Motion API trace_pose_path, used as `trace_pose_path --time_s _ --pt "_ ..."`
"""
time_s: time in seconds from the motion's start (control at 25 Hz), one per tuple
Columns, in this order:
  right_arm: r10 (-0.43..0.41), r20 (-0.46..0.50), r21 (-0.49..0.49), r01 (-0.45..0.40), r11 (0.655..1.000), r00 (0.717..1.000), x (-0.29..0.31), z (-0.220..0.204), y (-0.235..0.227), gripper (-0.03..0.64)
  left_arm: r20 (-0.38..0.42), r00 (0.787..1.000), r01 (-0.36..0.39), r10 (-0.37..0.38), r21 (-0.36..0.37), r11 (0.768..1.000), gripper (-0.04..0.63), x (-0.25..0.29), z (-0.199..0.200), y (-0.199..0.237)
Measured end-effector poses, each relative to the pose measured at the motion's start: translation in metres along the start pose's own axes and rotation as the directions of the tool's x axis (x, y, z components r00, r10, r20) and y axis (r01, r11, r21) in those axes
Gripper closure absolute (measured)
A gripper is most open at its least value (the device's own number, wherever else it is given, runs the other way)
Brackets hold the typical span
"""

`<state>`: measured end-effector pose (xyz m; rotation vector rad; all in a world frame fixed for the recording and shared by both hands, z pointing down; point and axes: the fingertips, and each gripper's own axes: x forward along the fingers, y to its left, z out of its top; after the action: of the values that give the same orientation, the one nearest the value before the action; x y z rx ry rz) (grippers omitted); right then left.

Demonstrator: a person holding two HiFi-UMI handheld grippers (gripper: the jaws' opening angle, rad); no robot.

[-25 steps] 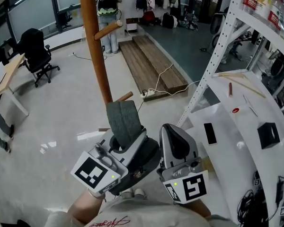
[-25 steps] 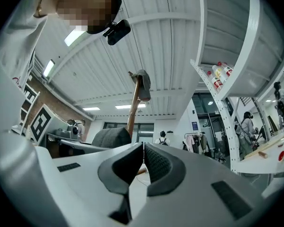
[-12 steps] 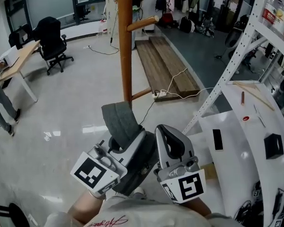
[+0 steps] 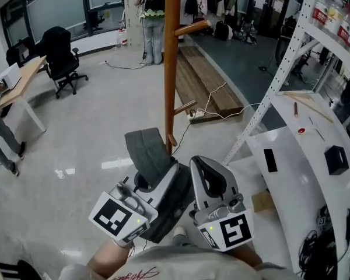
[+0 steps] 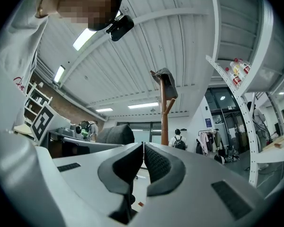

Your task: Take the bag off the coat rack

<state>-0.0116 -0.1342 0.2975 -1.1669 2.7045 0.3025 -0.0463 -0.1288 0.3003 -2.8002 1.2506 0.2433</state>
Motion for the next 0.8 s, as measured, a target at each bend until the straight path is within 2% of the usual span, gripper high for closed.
trace_pose_path --time_s 0.4,0.64,0.8 --pt "-0.055 -0.009 -0.014 0.055 0.998 0.998 -0.035 0.012 0.076 0.597 -0.004 0.999 0.051 -0.051 -0.005 0.999 0.56 -0.072 0.009 -0.032" --pt "-0.069 -0.003 0.043 0.069 0.997 0.998 -0.058 0.024 0.094 0.597 -0.002 0.997 0.079 -0.079 -0.021 0.997 0.56 -0.098 0.015 -0.057" --pt "-0.061 -0.011 0.038 0.062 0.997 0.998 -0.068 0.028 0.104 0.597 0.006 0.997 0.082 -0.082 -0.026 0.996 0.56 -0.109 0.019 -0.071"
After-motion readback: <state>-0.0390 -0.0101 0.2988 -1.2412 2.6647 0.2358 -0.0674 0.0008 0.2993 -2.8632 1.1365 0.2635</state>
